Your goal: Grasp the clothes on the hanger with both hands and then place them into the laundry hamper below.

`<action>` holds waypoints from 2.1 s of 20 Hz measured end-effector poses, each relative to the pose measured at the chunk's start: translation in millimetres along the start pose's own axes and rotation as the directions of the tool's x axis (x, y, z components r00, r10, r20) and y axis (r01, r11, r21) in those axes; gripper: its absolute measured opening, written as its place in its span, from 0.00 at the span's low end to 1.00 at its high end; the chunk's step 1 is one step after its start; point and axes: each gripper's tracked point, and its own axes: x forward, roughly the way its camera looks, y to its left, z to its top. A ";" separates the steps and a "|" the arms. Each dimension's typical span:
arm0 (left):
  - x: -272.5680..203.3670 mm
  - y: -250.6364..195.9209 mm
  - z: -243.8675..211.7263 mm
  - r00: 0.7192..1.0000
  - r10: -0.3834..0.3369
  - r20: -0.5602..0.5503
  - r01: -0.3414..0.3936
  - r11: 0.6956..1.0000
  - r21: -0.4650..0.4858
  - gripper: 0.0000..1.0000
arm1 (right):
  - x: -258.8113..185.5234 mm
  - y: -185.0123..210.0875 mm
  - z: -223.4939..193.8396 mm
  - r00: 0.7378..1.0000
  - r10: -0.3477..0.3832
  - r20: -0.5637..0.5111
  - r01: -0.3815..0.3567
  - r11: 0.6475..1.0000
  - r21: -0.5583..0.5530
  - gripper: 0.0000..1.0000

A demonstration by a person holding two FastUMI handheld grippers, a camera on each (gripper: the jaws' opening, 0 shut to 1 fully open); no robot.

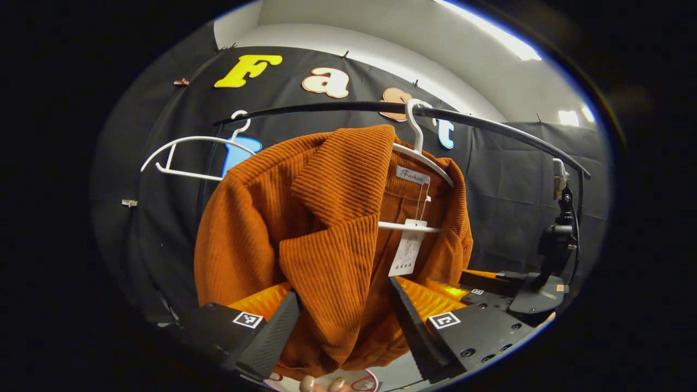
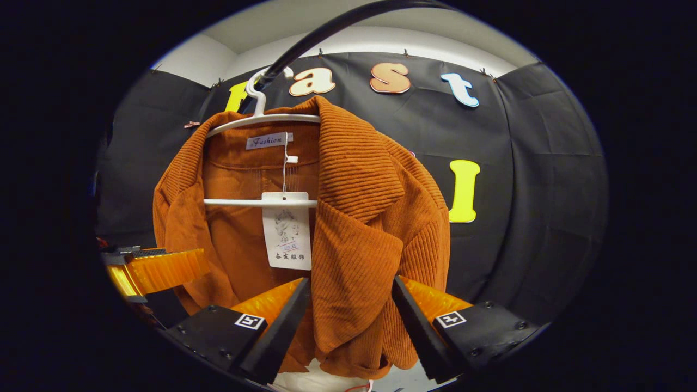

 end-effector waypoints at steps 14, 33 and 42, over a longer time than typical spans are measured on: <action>35.9 2.1 29.6 0.985 0.123 0.119 -0.117 0.992 -0.057 0.94 | 46.7 16.6 15.4 0.992 0.112 0.052 -0.115 0.991 0.073 0.88; -25.6 81.9 118.9 0.927 0.327 0.182 -0.351 0.929 0.117 0.06 | 48.6 -104.1 100.9 0.978 0.070 0.195 -0.107 0.977 0.185 0.15; -20.6 89.8 178.0 0.913 0.294 0.282 -0.369 0.890 0.269 0.06 | 29.2 -124.8 139.6 0.970 0.061 0.236 -0.099 0.983 0.156 0.19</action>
